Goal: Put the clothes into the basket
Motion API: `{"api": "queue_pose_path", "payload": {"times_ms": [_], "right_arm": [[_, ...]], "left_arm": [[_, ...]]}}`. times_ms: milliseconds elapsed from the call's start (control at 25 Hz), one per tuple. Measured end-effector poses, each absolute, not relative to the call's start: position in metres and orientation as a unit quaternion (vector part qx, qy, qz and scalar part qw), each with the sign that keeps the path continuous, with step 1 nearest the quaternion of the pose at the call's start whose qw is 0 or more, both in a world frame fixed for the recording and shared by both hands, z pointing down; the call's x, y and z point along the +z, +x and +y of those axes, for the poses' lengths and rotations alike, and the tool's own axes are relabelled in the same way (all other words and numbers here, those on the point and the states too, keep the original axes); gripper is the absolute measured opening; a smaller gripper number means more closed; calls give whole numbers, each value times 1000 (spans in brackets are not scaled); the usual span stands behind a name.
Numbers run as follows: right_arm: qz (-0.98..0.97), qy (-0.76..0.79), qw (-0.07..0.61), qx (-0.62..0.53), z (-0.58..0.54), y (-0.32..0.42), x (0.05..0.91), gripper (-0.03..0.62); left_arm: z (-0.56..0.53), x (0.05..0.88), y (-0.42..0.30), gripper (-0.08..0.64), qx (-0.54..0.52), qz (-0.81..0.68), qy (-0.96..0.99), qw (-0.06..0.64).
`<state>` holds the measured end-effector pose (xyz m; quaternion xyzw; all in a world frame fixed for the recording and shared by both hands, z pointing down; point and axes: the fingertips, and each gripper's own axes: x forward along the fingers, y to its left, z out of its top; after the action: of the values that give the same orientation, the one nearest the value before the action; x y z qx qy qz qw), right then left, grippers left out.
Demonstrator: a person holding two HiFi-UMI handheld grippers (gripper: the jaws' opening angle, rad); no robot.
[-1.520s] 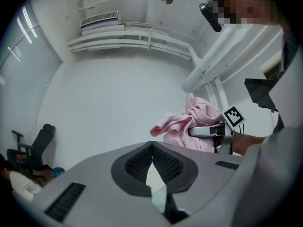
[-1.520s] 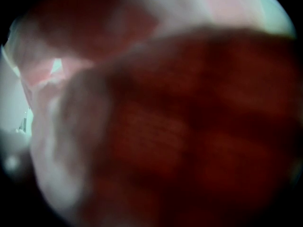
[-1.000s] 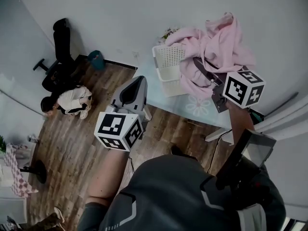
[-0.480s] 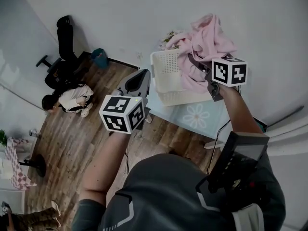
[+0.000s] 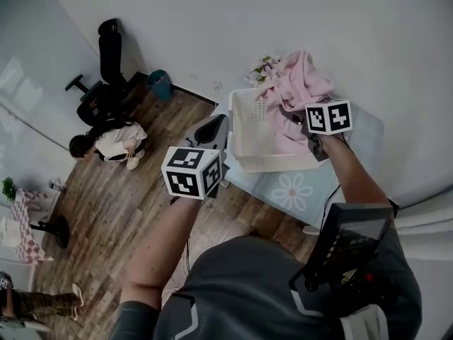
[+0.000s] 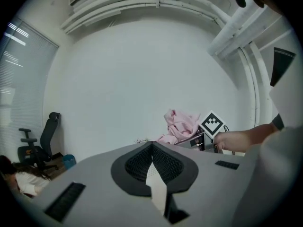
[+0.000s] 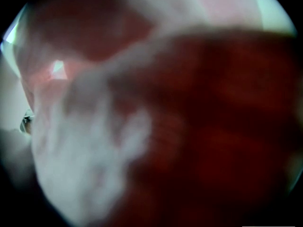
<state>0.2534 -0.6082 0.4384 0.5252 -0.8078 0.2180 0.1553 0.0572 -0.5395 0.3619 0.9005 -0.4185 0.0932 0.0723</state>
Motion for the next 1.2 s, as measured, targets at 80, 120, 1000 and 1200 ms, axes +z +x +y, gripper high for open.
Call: {"api": "queue_pose_path", "payload": {"times_ms": [80,120,1000,1200], "right_arm": [[-809,515,167,229,-613,255,450,402],[-808,512,173,233,-616,255,457,402],[-786,393,348,326,-640,229,613,402],[-770,369,391,342,-641,234,648,402]], "left_arm": [[-544,365,57,9,97,-427,896,75],[-546,366,55,9,99,-431,894,75],[-567,416,48,9,139,-442,880,102],[-575,419,56,9,146,-444,877,107]]}}
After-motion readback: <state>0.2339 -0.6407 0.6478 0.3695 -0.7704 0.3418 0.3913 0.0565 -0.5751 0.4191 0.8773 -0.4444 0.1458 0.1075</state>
